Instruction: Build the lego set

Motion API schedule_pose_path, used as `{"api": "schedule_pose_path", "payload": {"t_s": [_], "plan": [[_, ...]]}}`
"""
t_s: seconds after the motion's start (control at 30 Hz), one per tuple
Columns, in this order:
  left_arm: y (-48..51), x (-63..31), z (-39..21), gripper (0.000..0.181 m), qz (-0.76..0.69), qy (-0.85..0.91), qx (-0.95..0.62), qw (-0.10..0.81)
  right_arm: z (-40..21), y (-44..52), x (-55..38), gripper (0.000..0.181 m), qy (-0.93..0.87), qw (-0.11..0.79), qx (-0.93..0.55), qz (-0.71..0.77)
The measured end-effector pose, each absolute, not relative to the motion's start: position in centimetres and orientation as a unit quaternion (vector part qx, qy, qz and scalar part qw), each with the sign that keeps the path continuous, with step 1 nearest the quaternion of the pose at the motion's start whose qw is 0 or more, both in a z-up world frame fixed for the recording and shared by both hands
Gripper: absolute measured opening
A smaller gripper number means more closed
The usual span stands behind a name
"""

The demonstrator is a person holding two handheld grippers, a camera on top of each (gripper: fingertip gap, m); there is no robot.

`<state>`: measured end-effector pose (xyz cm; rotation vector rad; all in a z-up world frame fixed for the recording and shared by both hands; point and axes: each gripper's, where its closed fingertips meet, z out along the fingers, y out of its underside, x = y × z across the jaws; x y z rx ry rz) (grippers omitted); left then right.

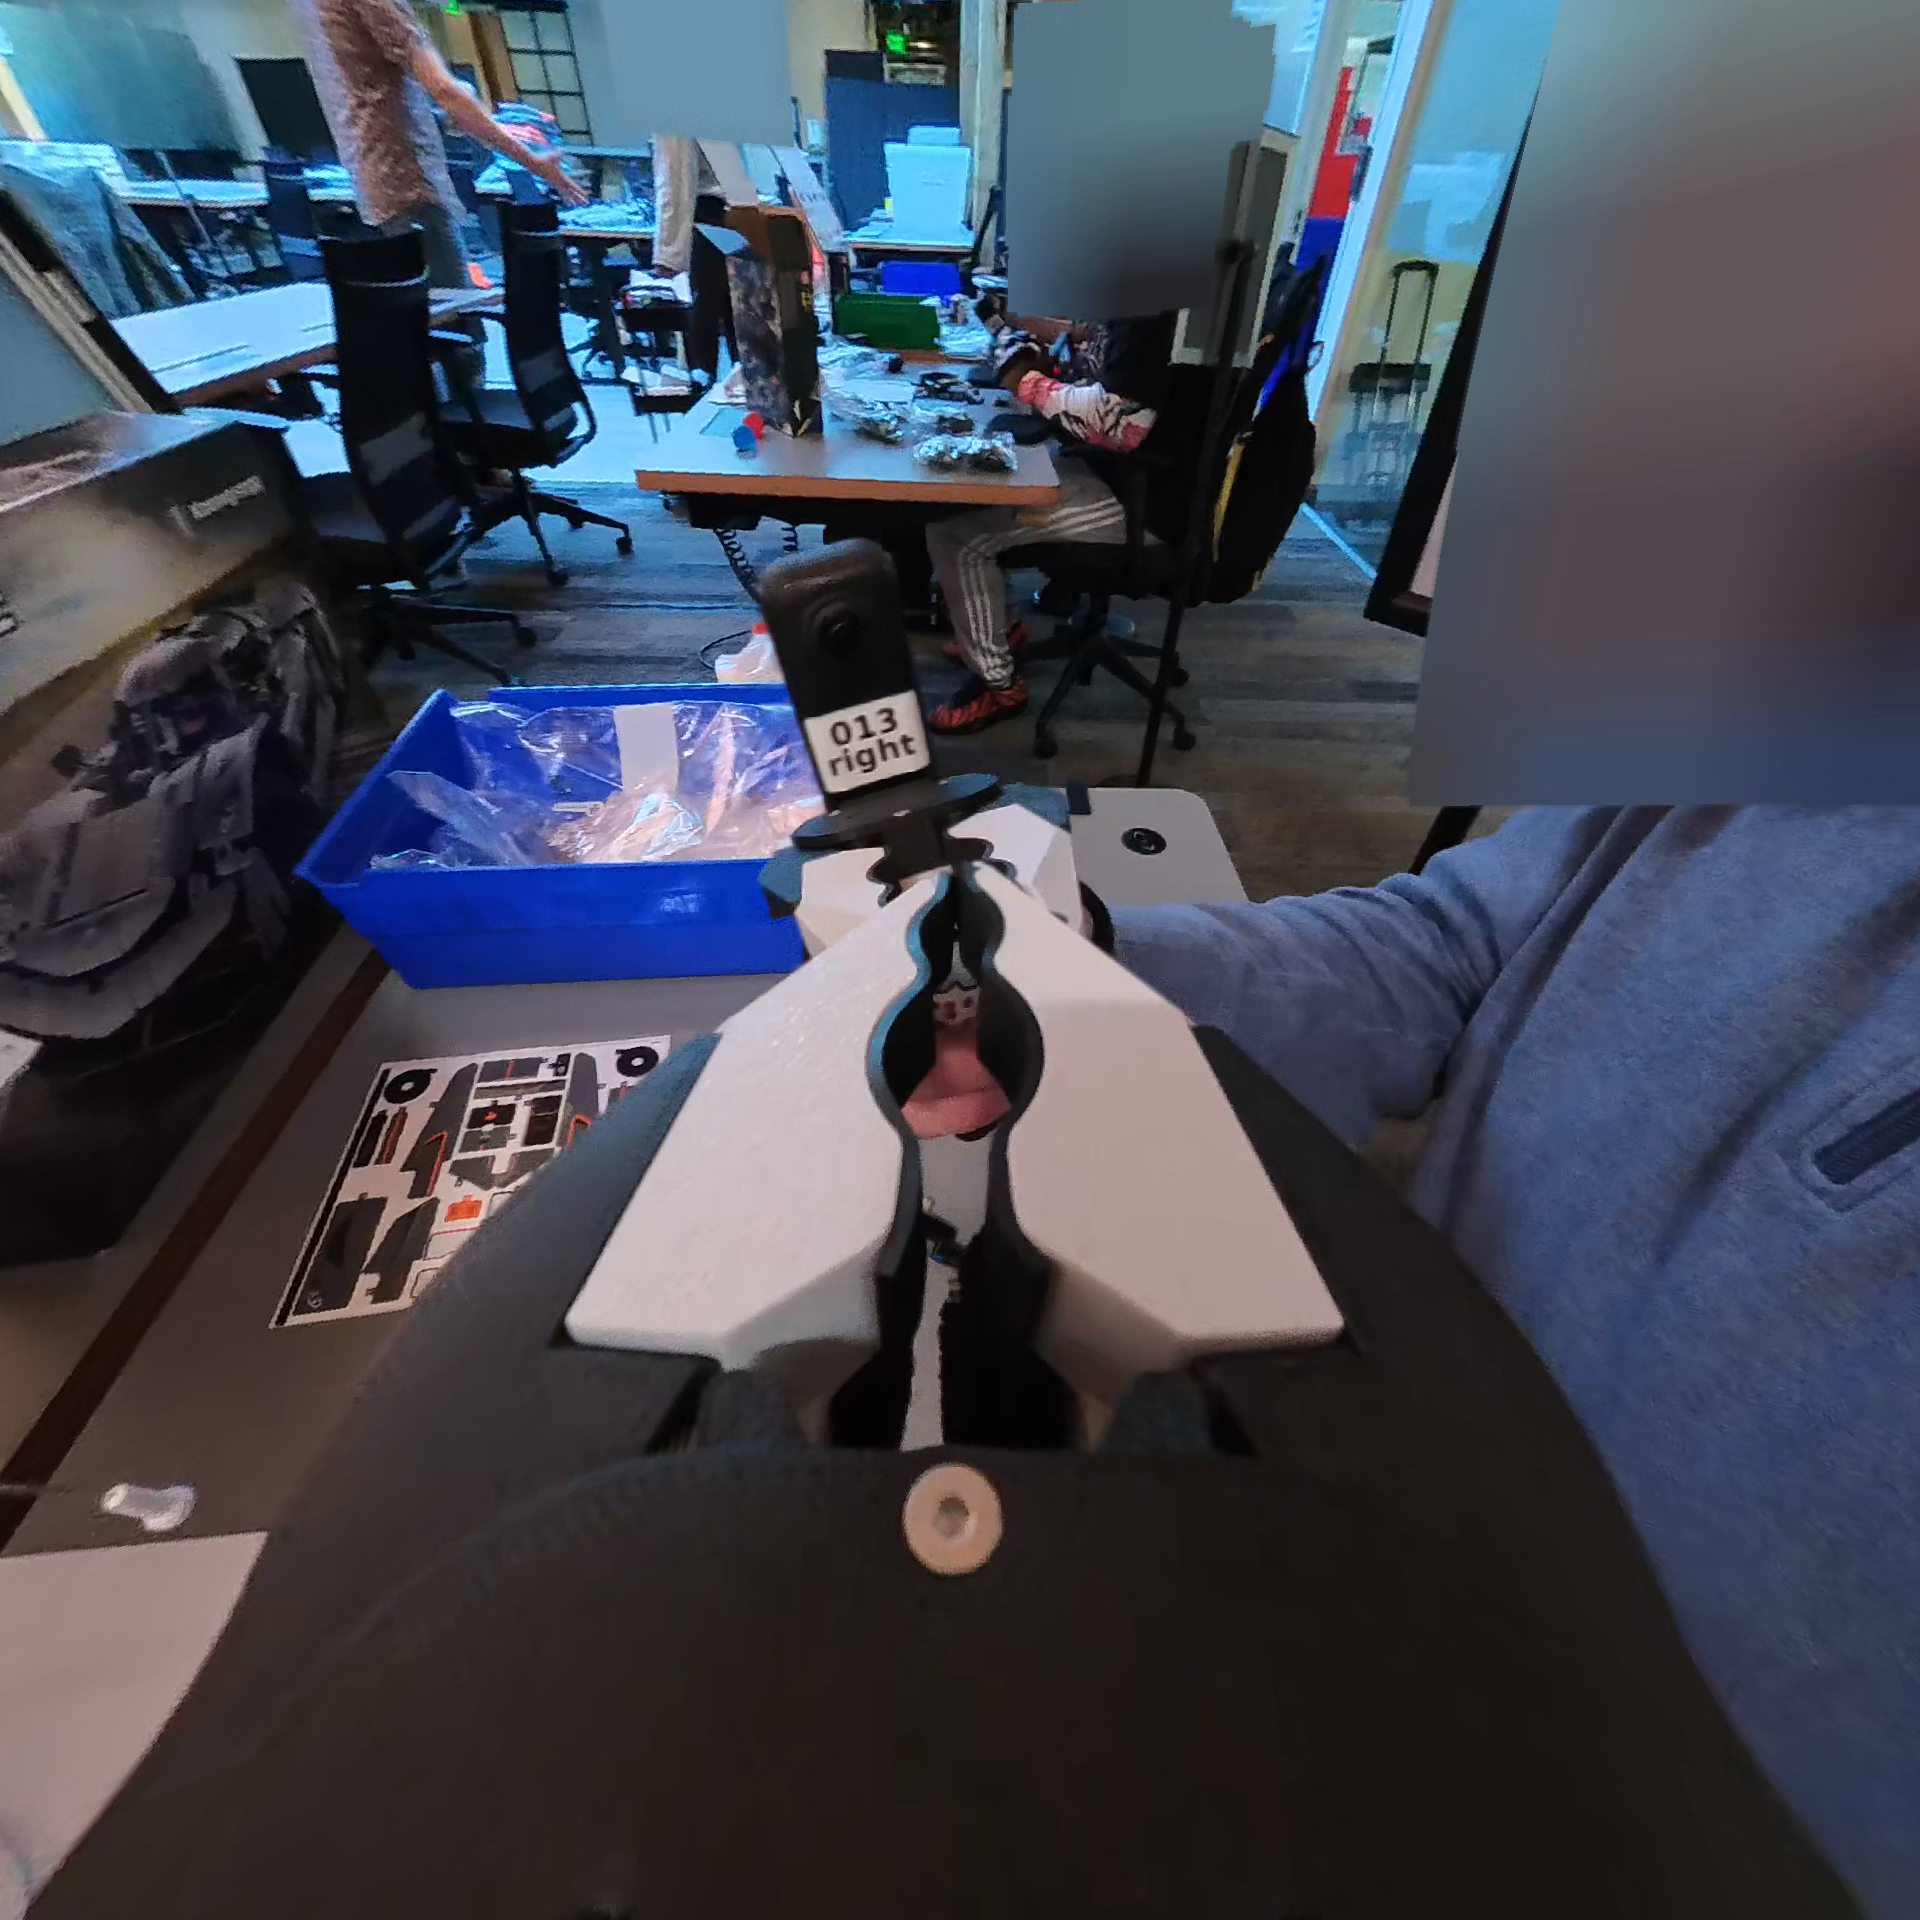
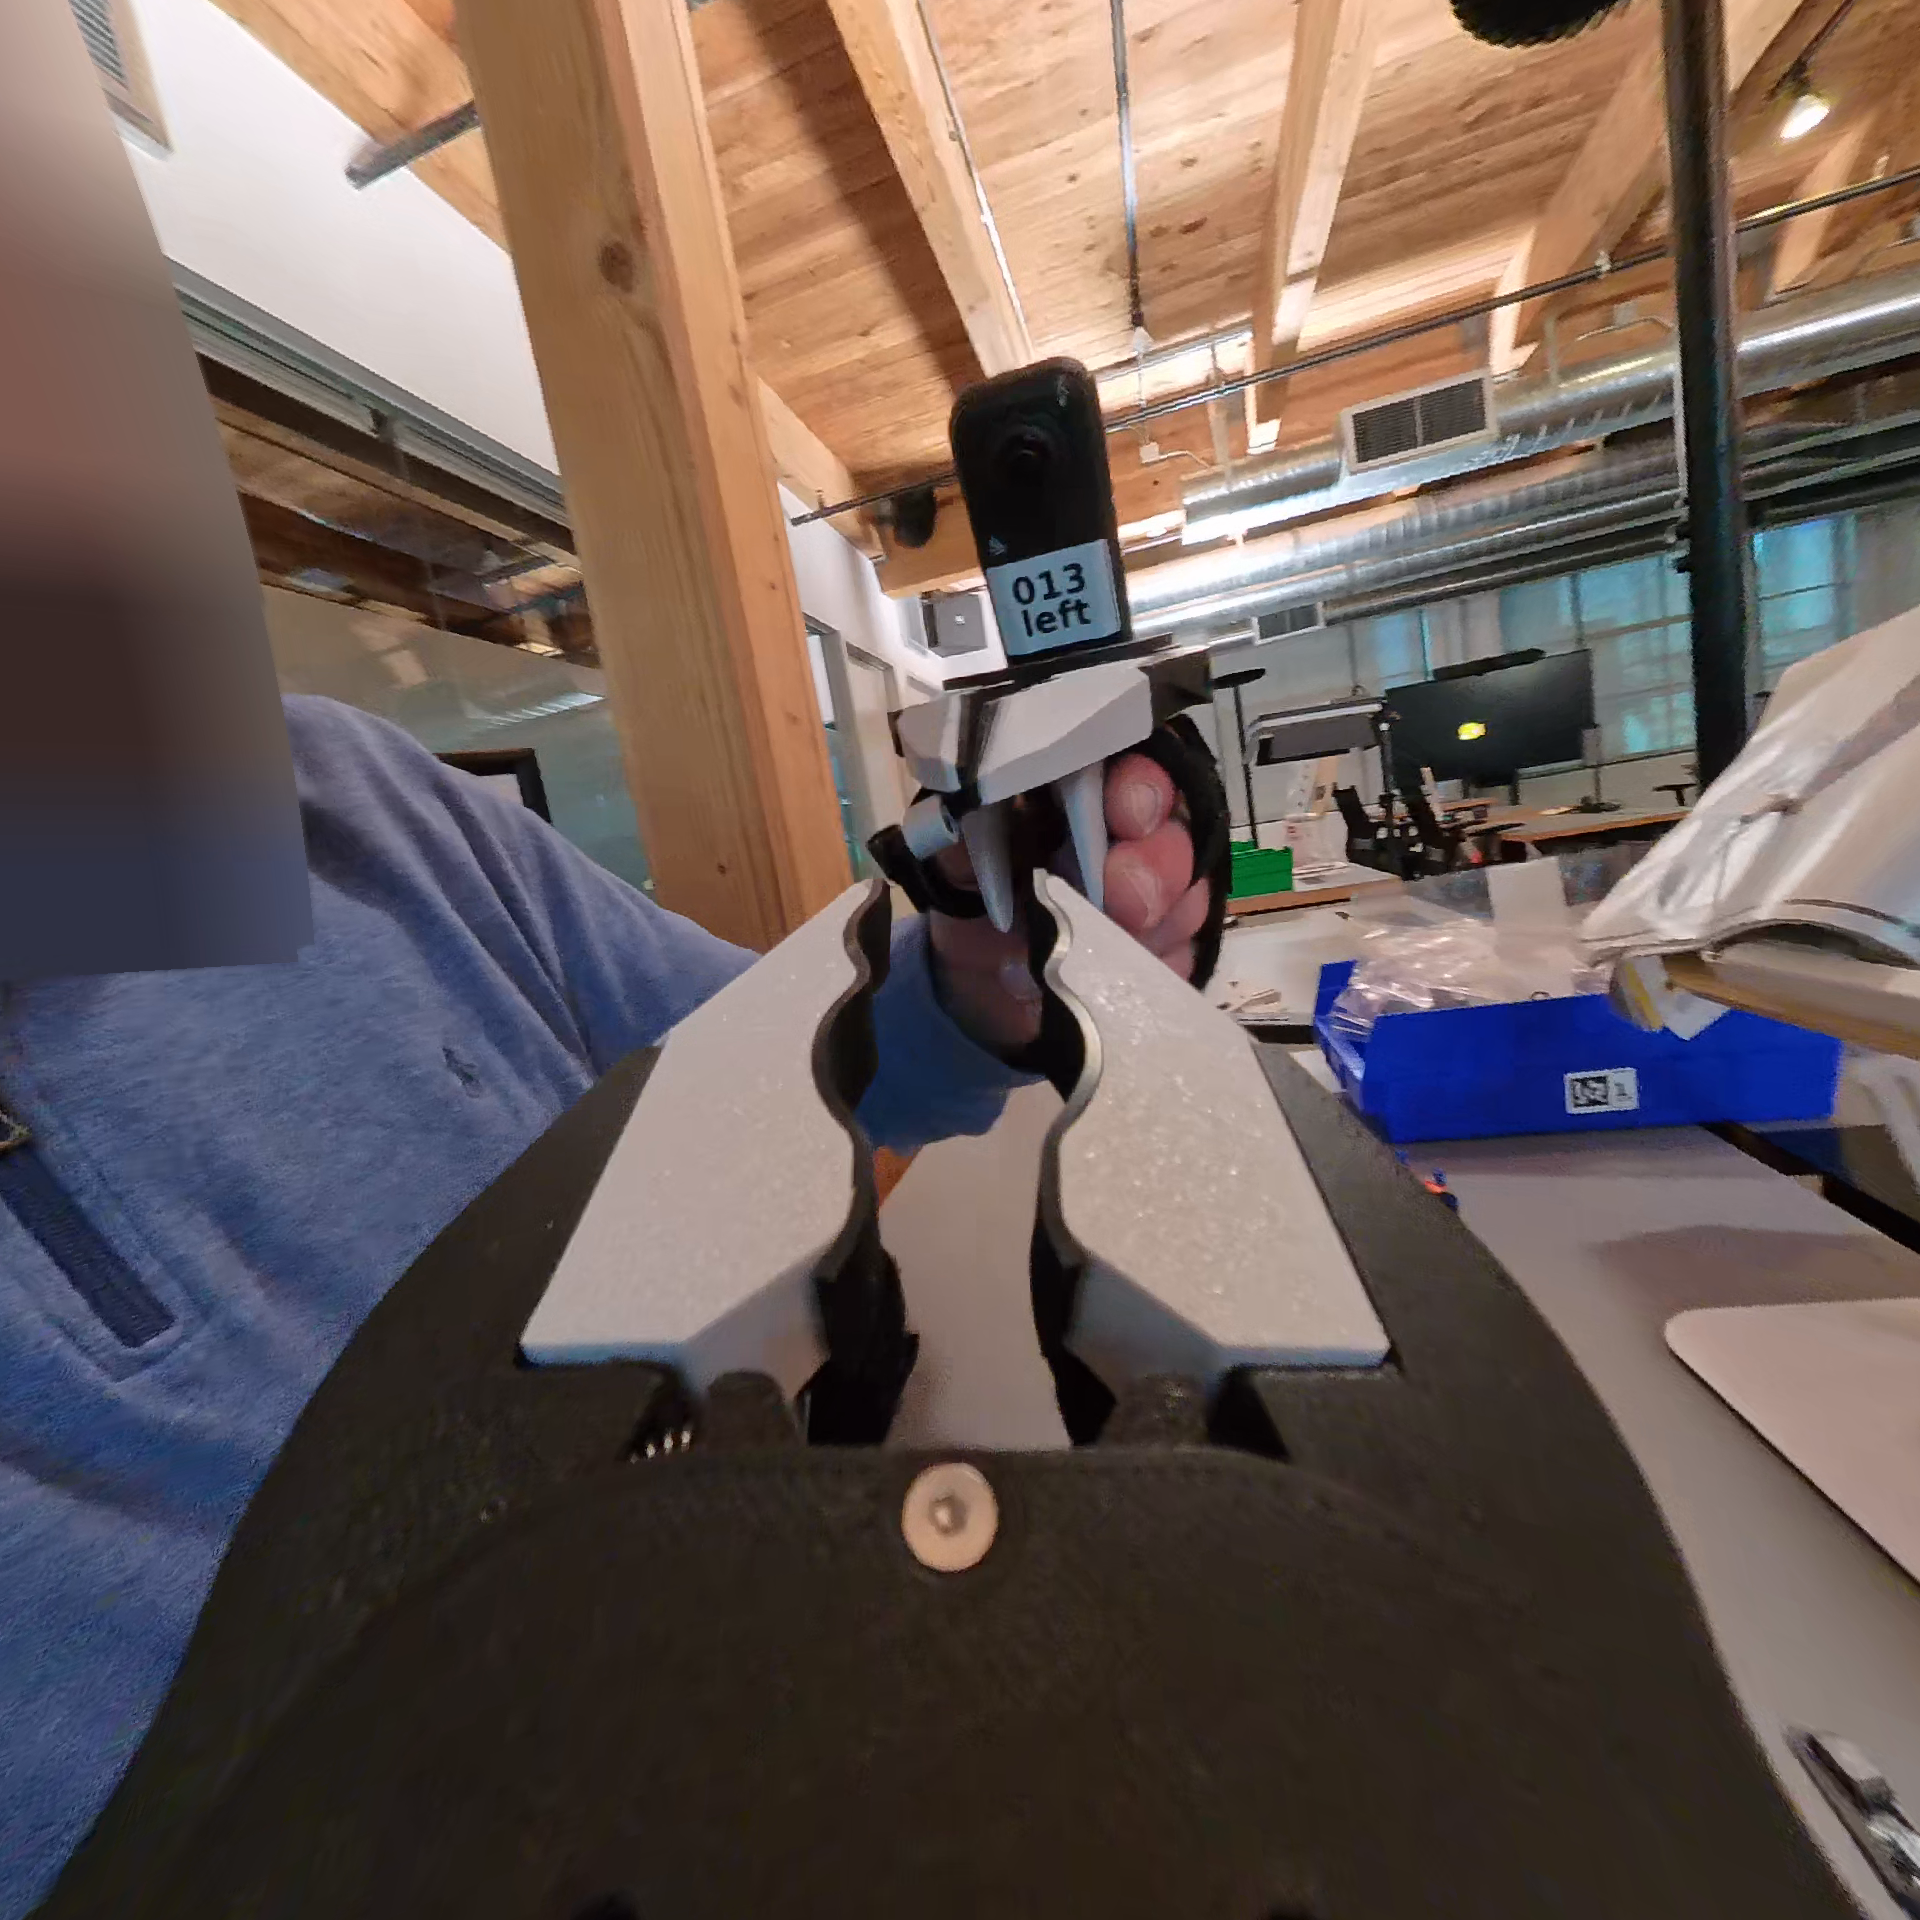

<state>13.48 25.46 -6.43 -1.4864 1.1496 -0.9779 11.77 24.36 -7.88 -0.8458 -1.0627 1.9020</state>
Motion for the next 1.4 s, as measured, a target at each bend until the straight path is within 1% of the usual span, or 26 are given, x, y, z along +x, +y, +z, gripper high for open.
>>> {"api": "schedule_pose_path", "payload": {"t_s": [0.17,0.33,0.67,0.87,1.03,1.17,1.27,1.33,1.4], "plan": [[26.9,13.0,-6.6,0.000,-0.394,0.437,-0.633,0.502,-7.9,25.2,11.7,0.020,-0.416,0.433,-0.357,0.715],[28.6,12.0,-6.7,0.000,-0.387,0.393,-0.659,0.511,-8.8,26.8,10.9,0.018,-0.429,0.510,-0.410,0.623],[30.5,11.7,-8.2,0.000,-0.285,0.384,-0.704,0.526,-9.0,28.0,10.5,0.015,-0.433,0.588,-0.462,0.502],[30.9,12.2,-8.7,0.000,-0.237,0.388,-0.711,0.536,-9.1,28.3,10.4,0.000,-0.427,0.597,-0.478,0.482],[31.1,12.4,-8.4,0.000,-0.235,0.381,-0.708,0.547,-9.0,28.3,10.5,0.001,-0.422,0.584,-0.478,0.502],[31.2,12.1,-7.7,0.000,-0.282,0.356,-0.702,0.548,-9.2,28.5,10.5,0.011,-0.409,0.556,-0.478,0.543],[31.3,11.8,-7.6,0.000,-0.305,0.339,-0.701,0.548,-9.4,28.7,10.4,0.022,-0.401,0.531,-0.483,0.569],[31.2,11.8,-7.8,0.000,-0.312,0.337,-0.702,0.545,-9.1,29.2,11.2,0.014,-0.394,0.535,-0.481,0.572],[30.9,11.6,-8.3,0.000,-0.314,0.340,-0.707,0.535,-8.7,30.0,12.4,0.013,-0.381,0.543,-0.486,0.570]]}}
